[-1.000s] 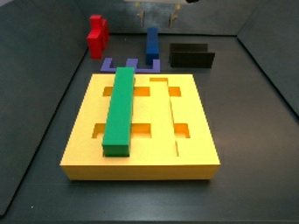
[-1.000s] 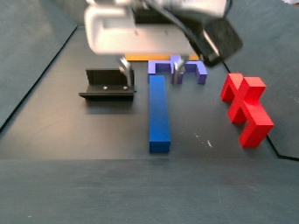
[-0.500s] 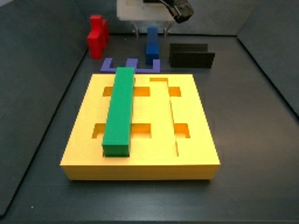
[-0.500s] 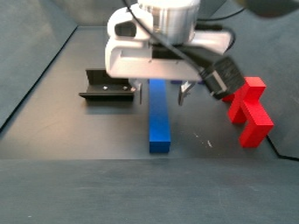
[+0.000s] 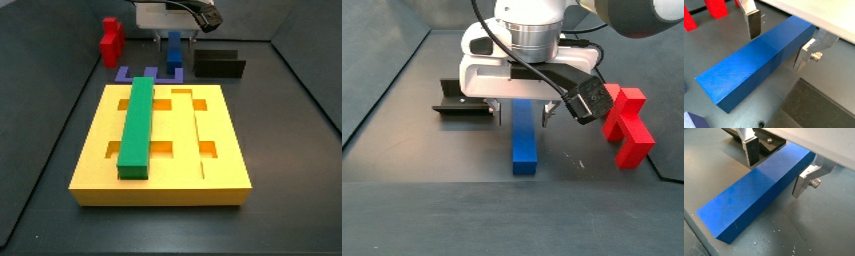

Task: Pick up the blue object. Move up. Move to above the board. Insert the blue object.
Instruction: Pick up the blue object.

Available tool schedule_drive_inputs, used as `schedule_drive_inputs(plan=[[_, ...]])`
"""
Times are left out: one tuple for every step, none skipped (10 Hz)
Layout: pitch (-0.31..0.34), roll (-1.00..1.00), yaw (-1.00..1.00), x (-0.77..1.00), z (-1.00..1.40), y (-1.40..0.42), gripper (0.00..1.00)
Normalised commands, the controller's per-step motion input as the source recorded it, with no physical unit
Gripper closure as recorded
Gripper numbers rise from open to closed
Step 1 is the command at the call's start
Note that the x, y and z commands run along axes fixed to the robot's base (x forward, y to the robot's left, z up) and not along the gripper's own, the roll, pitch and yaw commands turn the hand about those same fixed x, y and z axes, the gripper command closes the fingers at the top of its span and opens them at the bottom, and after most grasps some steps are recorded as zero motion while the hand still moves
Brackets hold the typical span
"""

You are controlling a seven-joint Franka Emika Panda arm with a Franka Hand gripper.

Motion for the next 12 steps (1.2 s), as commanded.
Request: schedule_drive_inputs(plan=[[0.014, -0.03, 0.0, 0.0, 0.29, 0.0, 0.0], [0.0, -0.02, 0.0, 0.0, 0.18, 0.0, 0.0], [0.004, 0.0, 0.0, 0.0, 0.0, 0.0, 0.0], [0.083, -0.09, 0.0, 0.0, -0.26, 0.01, 0.0], [0.037, -0.03, 0.0, 0.0, -0.05, 0.0, 0.0], [0.0, 0.0, 0.0, 0.0, -0.11, 0.01, 0.0], [0.0, 0.0, 0.0, 0.0, 0.0, 0.0, 0.0], [0.0, 0.0, 0.0, 0.0, 0.0, 0.0, 1.0], [0.0, 0.0, 0.0, 0.0, 0.0, 0.0, 1.0], [0.0, 0.0, 0.0, 0.0, 0.0, 0.0, 1.0], [0.0, 0.0, 0.0, 0.0, 0.0, 0.0, 1.0], [0.0, 0.0, 0.0, 0.0, 0.0, 0.0, 1.0]])
